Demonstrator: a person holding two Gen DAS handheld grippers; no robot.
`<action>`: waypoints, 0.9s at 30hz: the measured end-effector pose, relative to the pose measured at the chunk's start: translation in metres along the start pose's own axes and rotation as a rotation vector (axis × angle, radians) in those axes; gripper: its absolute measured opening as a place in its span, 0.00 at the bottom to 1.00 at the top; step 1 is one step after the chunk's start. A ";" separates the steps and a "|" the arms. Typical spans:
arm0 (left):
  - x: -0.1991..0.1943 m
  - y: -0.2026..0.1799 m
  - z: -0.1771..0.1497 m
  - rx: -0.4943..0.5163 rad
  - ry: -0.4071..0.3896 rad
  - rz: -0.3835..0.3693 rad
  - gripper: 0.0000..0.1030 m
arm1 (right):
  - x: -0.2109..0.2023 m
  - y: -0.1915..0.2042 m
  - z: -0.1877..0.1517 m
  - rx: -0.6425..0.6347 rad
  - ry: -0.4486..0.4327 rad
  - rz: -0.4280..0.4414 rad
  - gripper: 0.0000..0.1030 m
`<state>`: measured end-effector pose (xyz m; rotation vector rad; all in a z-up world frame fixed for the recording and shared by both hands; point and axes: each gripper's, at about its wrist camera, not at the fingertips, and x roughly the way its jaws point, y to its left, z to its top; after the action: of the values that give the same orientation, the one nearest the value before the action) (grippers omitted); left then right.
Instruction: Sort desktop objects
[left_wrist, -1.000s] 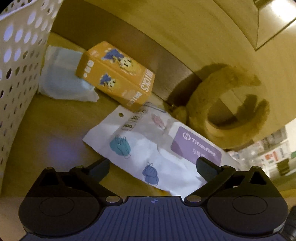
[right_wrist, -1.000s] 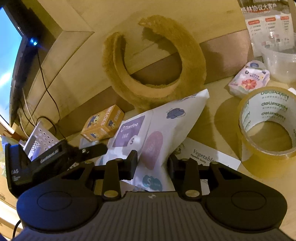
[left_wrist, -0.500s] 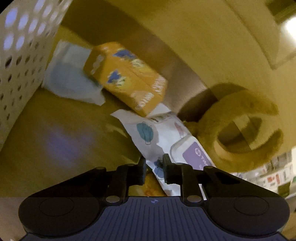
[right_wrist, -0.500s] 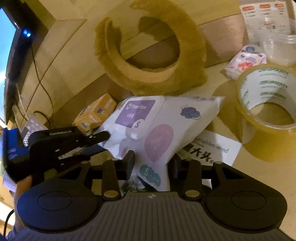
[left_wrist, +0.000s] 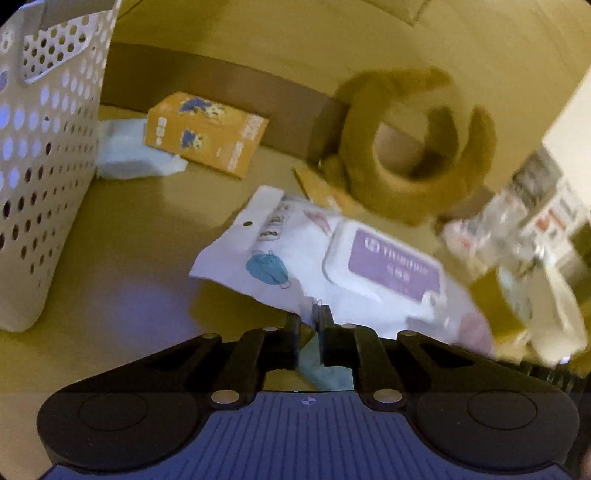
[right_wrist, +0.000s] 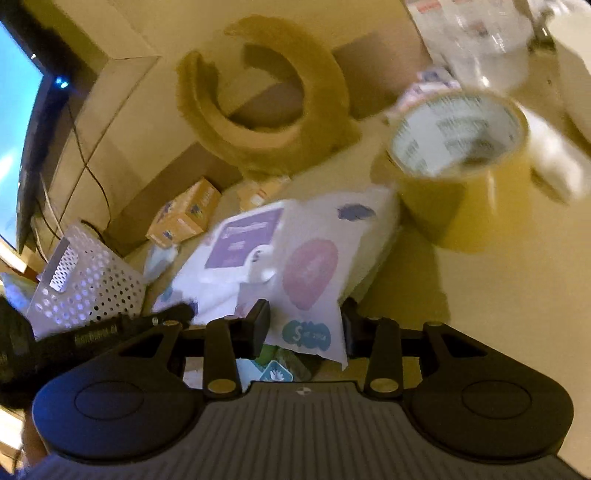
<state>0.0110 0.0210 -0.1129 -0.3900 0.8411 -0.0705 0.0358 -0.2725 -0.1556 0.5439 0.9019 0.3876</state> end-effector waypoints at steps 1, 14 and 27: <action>0.000 0.000 0.000 0.002 0.005 -0.004 0.03 | 0.001 -0.003 0.002 0.026 0.001 0.005 0.50; 0.001 0.013 0.003 0.047 0.055 -0.046 0.31 | 0.032 -0.022 0.036 0.282 -0.044 0.039 0.38; -0.022 0.001 0.020 0.197 -0.070 0.191 0.84 | 0.010 -0.017 0.035 0.069 -0.033 0.001 0.32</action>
<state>0.0104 0.0327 -0.0856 -0.1253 0.7909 0.0374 0.0716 -0.2907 -0.1550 0.6127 0.8860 0.3485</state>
